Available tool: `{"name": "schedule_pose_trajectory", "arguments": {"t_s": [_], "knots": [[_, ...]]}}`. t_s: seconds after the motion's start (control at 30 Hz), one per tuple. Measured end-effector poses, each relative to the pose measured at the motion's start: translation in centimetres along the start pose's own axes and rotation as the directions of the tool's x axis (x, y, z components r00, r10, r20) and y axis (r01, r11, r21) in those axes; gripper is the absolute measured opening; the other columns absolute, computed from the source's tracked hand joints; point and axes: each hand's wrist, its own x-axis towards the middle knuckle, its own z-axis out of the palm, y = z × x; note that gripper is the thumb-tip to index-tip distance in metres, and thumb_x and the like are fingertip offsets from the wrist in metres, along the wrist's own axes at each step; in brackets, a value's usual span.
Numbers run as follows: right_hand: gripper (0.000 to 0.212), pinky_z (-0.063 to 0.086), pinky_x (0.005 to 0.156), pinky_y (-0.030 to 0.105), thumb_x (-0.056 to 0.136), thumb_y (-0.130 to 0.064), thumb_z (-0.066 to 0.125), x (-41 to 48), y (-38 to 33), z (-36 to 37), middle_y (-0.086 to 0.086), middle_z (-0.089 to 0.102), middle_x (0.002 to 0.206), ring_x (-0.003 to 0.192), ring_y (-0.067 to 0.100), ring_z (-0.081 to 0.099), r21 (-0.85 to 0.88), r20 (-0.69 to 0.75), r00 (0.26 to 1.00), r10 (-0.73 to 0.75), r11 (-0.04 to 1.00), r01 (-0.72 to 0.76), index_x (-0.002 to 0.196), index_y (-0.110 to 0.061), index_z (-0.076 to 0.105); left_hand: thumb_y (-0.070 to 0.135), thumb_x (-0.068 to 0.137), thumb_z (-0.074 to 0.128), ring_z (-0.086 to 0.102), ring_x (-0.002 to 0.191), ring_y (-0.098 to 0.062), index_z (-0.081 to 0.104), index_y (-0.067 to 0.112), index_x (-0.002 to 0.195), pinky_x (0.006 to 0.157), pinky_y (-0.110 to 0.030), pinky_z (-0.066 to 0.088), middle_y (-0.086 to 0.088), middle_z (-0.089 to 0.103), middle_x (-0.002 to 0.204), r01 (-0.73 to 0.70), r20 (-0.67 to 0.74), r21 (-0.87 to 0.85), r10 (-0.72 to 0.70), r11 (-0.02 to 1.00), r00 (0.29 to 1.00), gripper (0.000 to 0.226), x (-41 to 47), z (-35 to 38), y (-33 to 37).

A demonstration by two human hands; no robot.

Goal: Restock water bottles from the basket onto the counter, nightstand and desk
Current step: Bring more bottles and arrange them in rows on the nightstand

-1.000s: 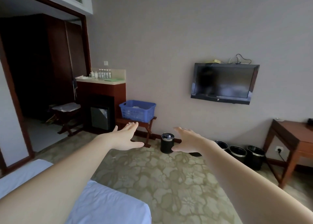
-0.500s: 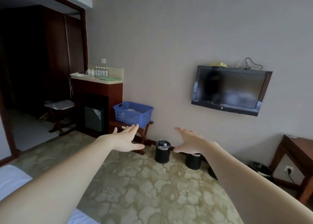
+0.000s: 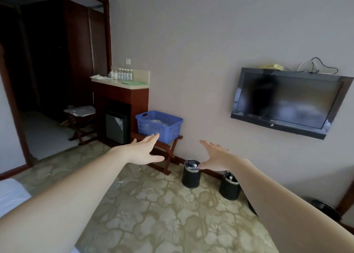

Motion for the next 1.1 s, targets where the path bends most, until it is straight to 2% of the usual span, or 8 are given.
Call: {"name": "schedule_pose_trajectory", "arguments": {"t_s": [0.43, 0.57, 0.67, 0.8, 0.83, 0.97, 1.1], "knots": [[0.088, 0.030, 0.111, 0.047, 0.082, -0.041, 0.068, 18.4, 0.4, -1.6, 0.006, 0.035, 0.152, 0.138, 0.031, 0.034, 0.035, 0.009, 1.000, -0.026, 0.999, 0.025, 0.152, -0.026, 0.016, 0.062, 0.092, 0.048, -0.010, 0.150, -0.027, -0.024, 0.030, 0.150, 0.121, -0.048, -0.001, 0.002, -0.021, 0.161, 0.043, 0.036, -0.026, -0.042, 0.999, 0.998, 0.098, 16.7, -5.4, -7.2], [0.094, 0.029, 0.112, 0.046, 0.083, -0.040, 0.067, 25.3, -0.1, -1.4, 0.007, 0.030, 0.156, 0.140, 0.032, 0.031, 0.032, 0.028, 0.999, -0.017, 0.999, 0.016, 0.154, -0.026, 0.007, 0.057, 0.094, 0.048, -0.002, 0.151, -0.022, -0.024, 0.027, 0.151, 0.120, -0.047, -0.004, 0.002, -0.014, 0.162, 0.027, 0.019, 0.015, -0.027, 1.000, 0.999, 0.097, 21.8, -7.8, -10.0], [0.098, 0.028, 0.113, 0.046, 0.083, -0.043, 0.067, 29.6, -0.2, -0.6, 0.007, 0.028, 0.157, 0.141, 0.032, 0.029, 0.033, 0.061, 0.998, -0.017, 0.999, 0.015, 0.155, -0.028, 0.002, 0.060, 0.094, 0.045, -0.009, 0.150, -0.021, -0.022, 0.027, 0.152, 0.118, -0.050, -0.011, 0.001, -0.008, 0.163, 0.053, 0.024, 0.060, -0.054, 0.997, 0.998, 0.094, 24.9, -8.3, -12.2], [0.099, 0.029, 0.112, 0.046, 0.082, -0.044, 0.067, 34.5, 0.2, 0.3, 0.009, 0.030, 0.156, 0.140, 0.033, 0.031, 0.034, 0.081, 0.997, -0.017, 0.999, 0.014, 0.154, -0.029, 0.002, 0.060, 0.095, 0.044, -0.018, 0.148, -0.019, -0.021, 0.024, 0.152, 0.117, -0.053, -0.016, 0.003, 0.017, 0.162, 0.070, 0.039, 0.067, -0.073, 0.995, 0.997, 0.094, 28.4, -8.0, -14.6], [0.099, 0.029, 0.112, 0.046, 0.082, -0.043, 0.067, 35.8, 0.4, 0.5, 0.009, 0.031, 0.155, 0.140, 0.033, 0.031, 0.034, 0.089, 0.996, -0.019, 0.999, 0.016, 0.154, -0.029, 0.002, 0.060, 0.094, 0.044, -0.018, 0.148, -0.019, -0.022, 0.024, 0.152, 0.116, -0.053, -0.016, 0.003, 0.017, 0.162, 0.077, 0.042, 0.066, -0.080, 0.995, 0.996, 0.095, 29.4, -7.8, -15.2], [0.098, 0.028, 0.113, 0.048, 0.083, -0.043, 0.067, 40.3, 1.6, 1.4, 0.009, 0.028, 0.157, 0.141, 0.033, 0.029, 0.024, 0.110, 0.993, -0.031, 0.999, 0.029, 0.155, -0.028, 0.002, 0.062, 0.093, 0.045, -0.017, 0.148, -0.020, -0.025, 0.029, 0.150, 0.116, -0.052, -0.017, -0.002, -0.007, 0.163, 0.102, 0.054, 0.072, -0.106, 0.992, 0.993, 0.097, 33.1, -7.5, -17.1], [0.099, 0.029, 0.113, 0.050, 0.082, -0.043, 0.069, 46.0, 3.0, 1.3, 0.006, 0.027, 0.158, 0.141, 0.032, 0.030, 0.007, 0.126, 0.988, -0.088, 0.996, 0.088, 0.155, -0.028, 0.004, 0.062, 0.093, 0.046, -0.015, 0.149, -0.020, -0.023, 0.027, 0.151, 0.116, -0.051, -0.015, -0.001, -0.012, 0.163, 0.140, 0.076, 0.071, -0.145, 0.988, 0.987, 0.097, 37.9, -7.8, -19.2]]}}
